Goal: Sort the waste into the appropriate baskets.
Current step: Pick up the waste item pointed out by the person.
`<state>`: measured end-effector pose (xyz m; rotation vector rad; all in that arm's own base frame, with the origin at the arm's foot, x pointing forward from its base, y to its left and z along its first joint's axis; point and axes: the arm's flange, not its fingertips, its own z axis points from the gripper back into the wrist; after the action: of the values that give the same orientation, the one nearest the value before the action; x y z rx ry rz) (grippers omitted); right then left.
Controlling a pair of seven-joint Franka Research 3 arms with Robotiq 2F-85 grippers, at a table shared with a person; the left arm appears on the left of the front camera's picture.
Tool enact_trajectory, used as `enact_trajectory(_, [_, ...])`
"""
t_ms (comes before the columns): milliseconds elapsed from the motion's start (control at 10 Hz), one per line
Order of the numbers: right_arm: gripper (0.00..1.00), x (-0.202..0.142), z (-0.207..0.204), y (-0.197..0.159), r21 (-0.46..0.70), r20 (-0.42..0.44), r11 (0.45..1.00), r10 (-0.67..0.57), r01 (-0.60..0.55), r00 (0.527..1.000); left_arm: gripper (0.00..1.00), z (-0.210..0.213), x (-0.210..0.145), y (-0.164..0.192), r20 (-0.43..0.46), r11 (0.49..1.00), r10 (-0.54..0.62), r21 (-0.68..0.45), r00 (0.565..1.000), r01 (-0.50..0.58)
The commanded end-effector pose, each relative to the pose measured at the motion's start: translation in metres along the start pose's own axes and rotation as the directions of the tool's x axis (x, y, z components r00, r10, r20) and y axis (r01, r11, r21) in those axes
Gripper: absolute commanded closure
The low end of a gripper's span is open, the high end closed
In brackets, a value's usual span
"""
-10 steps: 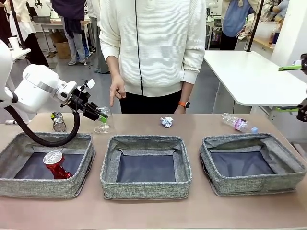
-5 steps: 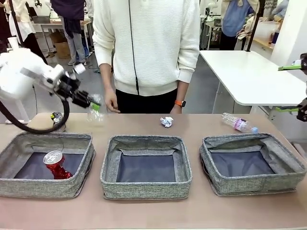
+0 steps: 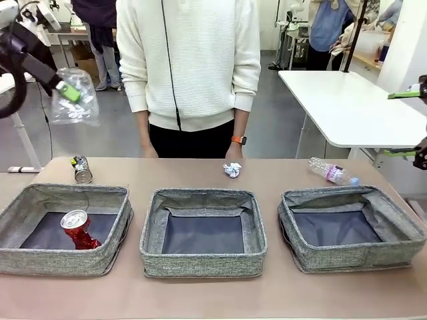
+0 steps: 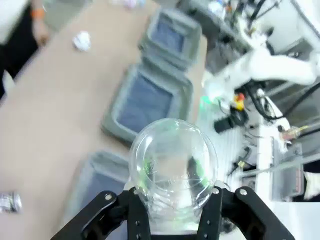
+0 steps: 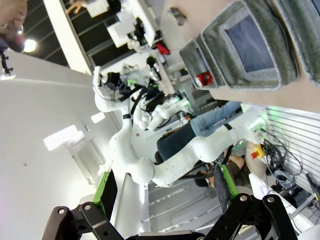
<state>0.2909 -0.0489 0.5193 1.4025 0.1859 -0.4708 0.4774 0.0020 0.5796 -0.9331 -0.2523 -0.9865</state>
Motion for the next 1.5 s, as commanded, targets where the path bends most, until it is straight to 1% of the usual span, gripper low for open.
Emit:
enact_trajectory(0, [0.00, -0.004, -0.001, 0.005, 0.017, -0.004, 1.000, -0.017, 0.017, 1.000, 0.63, -0.027, -0.017, -0.004, -0.200, 0.982, 0.153, -0.078, 0.968, -0.171])
enact_trajectory(100, [0.00, -0.004, -0.001, 0.005, 0.017, -0.004, 1.000, -0.017, 0.017, 1.000, 0.63, -0.027, -0.029, 0.001, -0.222, 0.979, 0.195, -0.008, 0.955, -0.202])
enact_trajectory(200, [0.00, -0.004, -0.001, 0.005, 0.017, -0.004, 1.000, -0.017, 0.017, 1.000, 0.63, -0.012, -0.009, -0.007, -0.093, 0.994, 0.099, -0.029, 0.991, -0.102])
enact_trajectory(700, [0.00, -0.004, -0.001, 0.005, 0.017, -0.004, 1.000, -0.017, 0.017, 1.000, 0.63, -0.012, -0.009, -0.007, -0.093, 0.994, 0.099, -0.029, 0.991, -0.102])
enact_trajectory(800, [0.00, -0.004, -0.001, 0.005, 0.017, -0.004, 1.000, -0.017, 0.017, 1.000, 0.63, -0.011, -0.009, -0.009, -0.108, 0.992, 0.120, -0.022, 0.987, -0.123])
enact_trajectory(900, [0.00, -0.004, -0.001, 0.005, 0.017, -0.004, 1.000, -0.017, 0.017, 1.000, 0.63, -0.005, 0.005, -0.022, -0.094, 0.940, 0.338, -0.003, 0.936, -0.340])
enact_trajectory(1000, [0.00, -0.004, -0.001, 0.005, 0.017, -0.004, 1.000, -0.017, 0.017, 1.000, 0.63, -0.001, 0.034, -0.040, -0.078, 0.896, 0.443, 0.011, 0.893, -0.443])
enact_trajectory(1100, [0.00, -0.004, -0.001, 0.005, 0.017, -0.004, 1.000, -0.017, 0.017, 1.000, 0.63, -0.003, 0.071, -0.064, -0.109, 0.850, 0.528, 0.070, 0.842, -0.523])
enact_trajectory(1200, [0.00, -0.004, -0.001, 0.005, 0.017, -0.004, 1.000, -0.017, 0.017, 1.000, 0.63, -0.014, 0.120, -0.090, -0.184, 0.807, 0.591, 0.150, 0.786, -0.572])
enact_trajectory(1300, [0.00, -0.004, -0.001, 0.005, 0.017, -0.004, 1.000, -0.017, 0.017, 1.000, 0.63, -0.025, 0.149, -0.099, -0.227, 0.776, 0.630, 0.221, 0.743, -0.591])
enact_trajectory(1400, [0.00, -0.004, -0.001, 0.005, 0.017, -0.004, 1.000, -0.017, 0.017, 1.000, 0.63, -0.046, 0.186, -0.107, -0.298, 0.745, 0.666, 0.309, 0.683, -0.591])
